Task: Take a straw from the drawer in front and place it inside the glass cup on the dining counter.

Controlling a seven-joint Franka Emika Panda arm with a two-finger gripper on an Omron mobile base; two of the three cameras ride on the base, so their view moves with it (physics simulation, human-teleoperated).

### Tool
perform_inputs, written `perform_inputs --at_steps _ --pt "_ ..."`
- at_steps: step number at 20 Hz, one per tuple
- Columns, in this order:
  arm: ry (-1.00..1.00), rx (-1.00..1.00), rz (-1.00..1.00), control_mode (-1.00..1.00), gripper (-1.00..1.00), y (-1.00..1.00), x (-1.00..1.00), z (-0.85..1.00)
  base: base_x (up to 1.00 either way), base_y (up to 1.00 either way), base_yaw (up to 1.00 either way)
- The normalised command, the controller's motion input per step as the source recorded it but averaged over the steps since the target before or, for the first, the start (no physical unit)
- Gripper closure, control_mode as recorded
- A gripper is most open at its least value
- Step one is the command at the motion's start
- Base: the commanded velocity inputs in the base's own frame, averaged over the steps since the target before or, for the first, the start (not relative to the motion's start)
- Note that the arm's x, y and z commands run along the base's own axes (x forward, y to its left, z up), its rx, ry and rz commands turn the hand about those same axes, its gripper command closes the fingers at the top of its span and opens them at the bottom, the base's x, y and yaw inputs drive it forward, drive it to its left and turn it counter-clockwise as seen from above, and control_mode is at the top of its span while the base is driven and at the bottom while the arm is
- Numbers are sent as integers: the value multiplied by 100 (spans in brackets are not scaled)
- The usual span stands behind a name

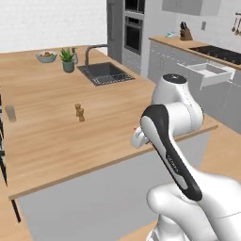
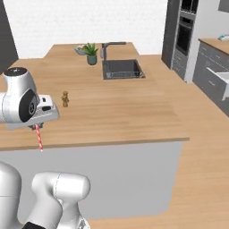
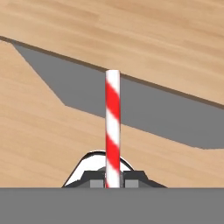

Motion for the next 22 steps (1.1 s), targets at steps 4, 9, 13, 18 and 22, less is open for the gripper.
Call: perform_inputs --at_steps 4,9,13,18,22 --pt "0 0 0 100 100 0 0 0 0 100 -24" --pt "0 0 0 100 100 0 0 0 0 100 -33" --pt "0 0 0 100 100 0 0 0 0 100 -38" --pt "0 0 0 100 100 0 0 0 0 100 -40" --pt "0 0 0 100 100 0 0 0 0 100 -43"
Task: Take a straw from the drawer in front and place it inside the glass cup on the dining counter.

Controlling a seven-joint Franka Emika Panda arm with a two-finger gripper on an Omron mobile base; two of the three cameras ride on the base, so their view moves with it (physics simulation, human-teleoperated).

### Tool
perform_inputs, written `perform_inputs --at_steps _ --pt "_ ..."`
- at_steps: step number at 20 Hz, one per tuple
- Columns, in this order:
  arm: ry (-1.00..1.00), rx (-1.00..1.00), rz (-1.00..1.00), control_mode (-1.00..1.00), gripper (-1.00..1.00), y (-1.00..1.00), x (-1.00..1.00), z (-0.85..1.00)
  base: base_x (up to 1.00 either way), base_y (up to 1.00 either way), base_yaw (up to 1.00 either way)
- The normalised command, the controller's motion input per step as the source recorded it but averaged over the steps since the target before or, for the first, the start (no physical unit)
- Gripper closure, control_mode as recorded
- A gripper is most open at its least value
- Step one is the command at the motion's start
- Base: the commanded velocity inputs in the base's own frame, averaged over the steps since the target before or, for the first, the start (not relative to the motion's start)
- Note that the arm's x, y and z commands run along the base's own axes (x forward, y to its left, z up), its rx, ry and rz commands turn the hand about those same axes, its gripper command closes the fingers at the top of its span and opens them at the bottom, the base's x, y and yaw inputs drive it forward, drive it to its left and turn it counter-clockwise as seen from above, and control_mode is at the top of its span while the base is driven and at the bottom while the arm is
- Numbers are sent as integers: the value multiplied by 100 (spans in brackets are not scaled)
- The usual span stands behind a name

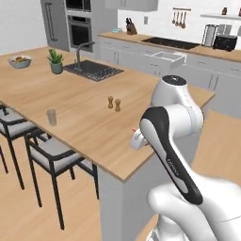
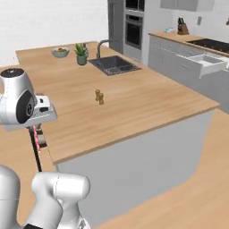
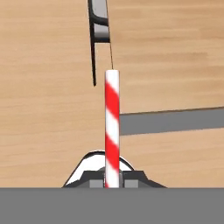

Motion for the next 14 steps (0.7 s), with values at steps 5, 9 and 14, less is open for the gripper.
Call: perform_inputs --at_steps 5,9,14 --pt "0 0 0 100 100 0 0 0 0 100 -49" --pt "0 0 0 100 100 0 0 0 0 100 -51" --pt "0 0 0 100 100 0 0 0 0 100 -52"
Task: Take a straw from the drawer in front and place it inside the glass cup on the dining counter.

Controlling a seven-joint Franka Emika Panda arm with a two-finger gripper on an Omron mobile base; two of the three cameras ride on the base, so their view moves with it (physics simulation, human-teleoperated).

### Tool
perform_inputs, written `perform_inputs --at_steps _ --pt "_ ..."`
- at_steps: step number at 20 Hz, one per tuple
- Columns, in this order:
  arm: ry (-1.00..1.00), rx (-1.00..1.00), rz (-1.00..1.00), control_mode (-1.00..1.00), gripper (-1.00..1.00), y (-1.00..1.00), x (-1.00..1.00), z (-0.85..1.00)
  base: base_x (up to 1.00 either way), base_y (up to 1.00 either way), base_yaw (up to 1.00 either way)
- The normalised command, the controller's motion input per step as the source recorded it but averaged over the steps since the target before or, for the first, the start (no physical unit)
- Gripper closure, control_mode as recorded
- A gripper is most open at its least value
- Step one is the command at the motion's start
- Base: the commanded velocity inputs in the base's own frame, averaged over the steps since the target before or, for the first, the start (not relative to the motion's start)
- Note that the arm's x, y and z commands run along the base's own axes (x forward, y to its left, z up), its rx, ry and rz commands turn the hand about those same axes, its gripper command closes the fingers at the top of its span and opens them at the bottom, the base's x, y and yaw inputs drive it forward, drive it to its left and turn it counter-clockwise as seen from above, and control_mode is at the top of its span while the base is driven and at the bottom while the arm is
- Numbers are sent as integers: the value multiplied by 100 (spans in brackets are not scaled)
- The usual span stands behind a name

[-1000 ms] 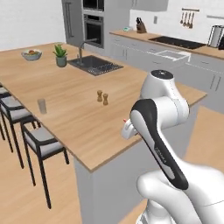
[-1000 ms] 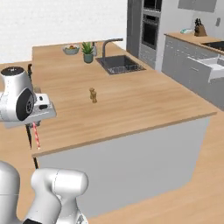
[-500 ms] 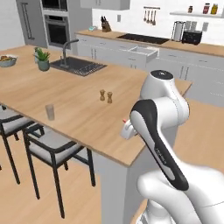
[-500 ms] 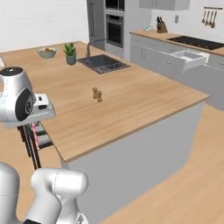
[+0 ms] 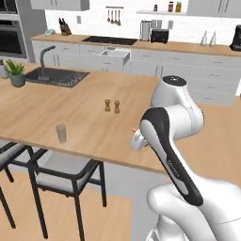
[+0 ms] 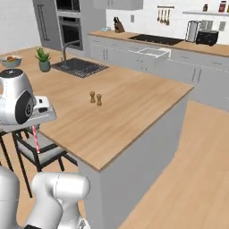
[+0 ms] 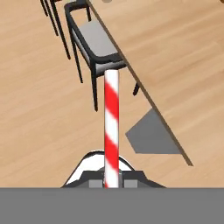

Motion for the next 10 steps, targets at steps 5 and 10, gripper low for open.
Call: perform_inputs --at_steps 5,10 --pt "0 0 0 100 100 0 0 0 0 100 -51" --pt "0 0 0 100 100 0 0 0 -9 100 -51"
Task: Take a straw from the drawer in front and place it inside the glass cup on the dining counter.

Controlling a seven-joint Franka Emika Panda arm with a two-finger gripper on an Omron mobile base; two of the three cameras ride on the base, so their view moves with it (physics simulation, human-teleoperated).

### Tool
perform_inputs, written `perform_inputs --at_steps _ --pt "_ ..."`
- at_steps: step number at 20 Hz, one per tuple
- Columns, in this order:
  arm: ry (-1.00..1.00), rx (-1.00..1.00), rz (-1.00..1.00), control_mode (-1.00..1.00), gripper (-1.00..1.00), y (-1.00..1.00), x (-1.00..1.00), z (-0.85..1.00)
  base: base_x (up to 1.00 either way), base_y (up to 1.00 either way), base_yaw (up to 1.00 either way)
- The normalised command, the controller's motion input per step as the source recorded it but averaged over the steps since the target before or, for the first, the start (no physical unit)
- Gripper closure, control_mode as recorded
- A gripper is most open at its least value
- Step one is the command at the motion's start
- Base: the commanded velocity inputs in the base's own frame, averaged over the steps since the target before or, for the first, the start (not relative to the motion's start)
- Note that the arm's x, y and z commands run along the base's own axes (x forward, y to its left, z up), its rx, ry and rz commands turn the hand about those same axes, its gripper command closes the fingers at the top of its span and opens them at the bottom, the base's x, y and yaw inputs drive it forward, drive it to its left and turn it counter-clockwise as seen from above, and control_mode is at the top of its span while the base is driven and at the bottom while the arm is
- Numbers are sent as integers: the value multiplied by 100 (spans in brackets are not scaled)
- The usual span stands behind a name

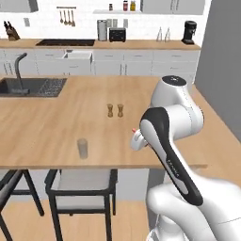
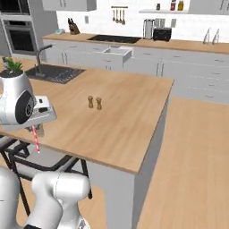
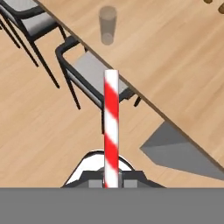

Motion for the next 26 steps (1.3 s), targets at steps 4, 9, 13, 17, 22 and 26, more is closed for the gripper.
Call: perform_inputs --at_steps 4,9,13,17,22,26 --pt "0 0 0 100 100 0 0 0 -21 100 -50" --pt "0 0 0 100 100 0 0 0 -16 86 -50" --pt "0 0 0 100 100 0 0 0 31 29 -35" --pt "0 0 0 100 100 0 0 0 47 12 -11" --pt "0 0 0 100 100 0 0 0 50 50 -2" --pt "0 0 0 100 100 0 0 0 51 62 0"
